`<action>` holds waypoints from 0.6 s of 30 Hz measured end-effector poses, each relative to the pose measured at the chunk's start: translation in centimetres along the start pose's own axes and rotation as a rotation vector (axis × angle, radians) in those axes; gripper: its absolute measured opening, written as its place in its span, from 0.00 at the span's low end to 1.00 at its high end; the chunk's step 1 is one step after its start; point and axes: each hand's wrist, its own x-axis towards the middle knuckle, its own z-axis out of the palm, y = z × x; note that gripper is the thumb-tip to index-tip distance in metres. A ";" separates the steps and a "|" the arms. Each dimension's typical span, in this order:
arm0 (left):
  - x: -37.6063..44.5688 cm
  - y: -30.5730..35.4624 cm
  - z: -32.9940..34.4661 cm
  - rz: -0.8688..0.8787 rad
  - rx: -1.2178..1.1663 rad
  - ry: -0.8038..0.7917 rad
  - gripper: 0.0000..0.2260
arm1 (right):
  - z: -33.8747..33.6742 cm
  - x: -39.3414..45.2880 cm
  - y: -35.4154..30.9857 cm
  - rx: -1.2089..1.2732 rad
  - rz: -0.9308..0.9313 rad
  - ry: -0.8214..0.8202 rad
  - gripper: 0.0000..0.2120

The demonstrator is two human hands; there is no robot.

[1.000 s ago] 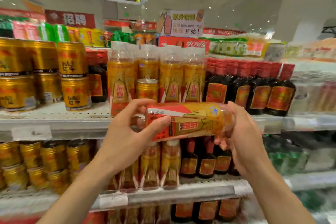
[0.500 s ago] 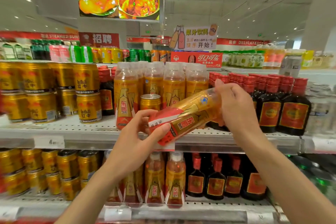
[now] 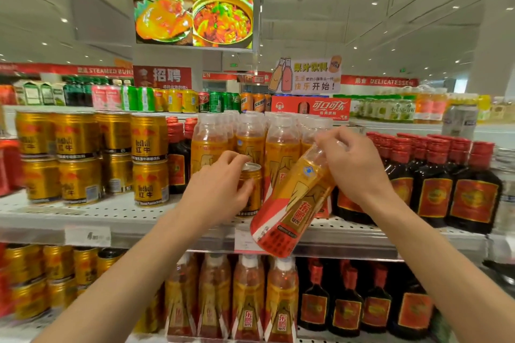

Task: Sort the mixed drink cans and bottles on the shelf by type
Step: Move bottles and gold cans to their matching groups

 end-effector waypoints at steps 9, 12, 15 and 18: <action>2.5 0.9 0.1 -0.012 0.174 -0.165 0.24 | 0.0 -0.9 0.6 -0.086 -0.037 -0.093 0.11; 2.6 0.4 0.3 -0.043 0.109 -0.155 0.28 | -0.3 -1.0 0.9 -0.104 -0.043 -0.096 0.11; 2.2 0.0 0.5 -0.063 0.034 -0.111 0.37 | -0.7 -1.1 1.1 -0.100 -0.044 -0.093 0.10; 1.5 0.0 0.3 -0.054 -0.049 -0.061 0.40 | -0.9 -1.1 1.2 -0.113 -0.055 -0.083 0.11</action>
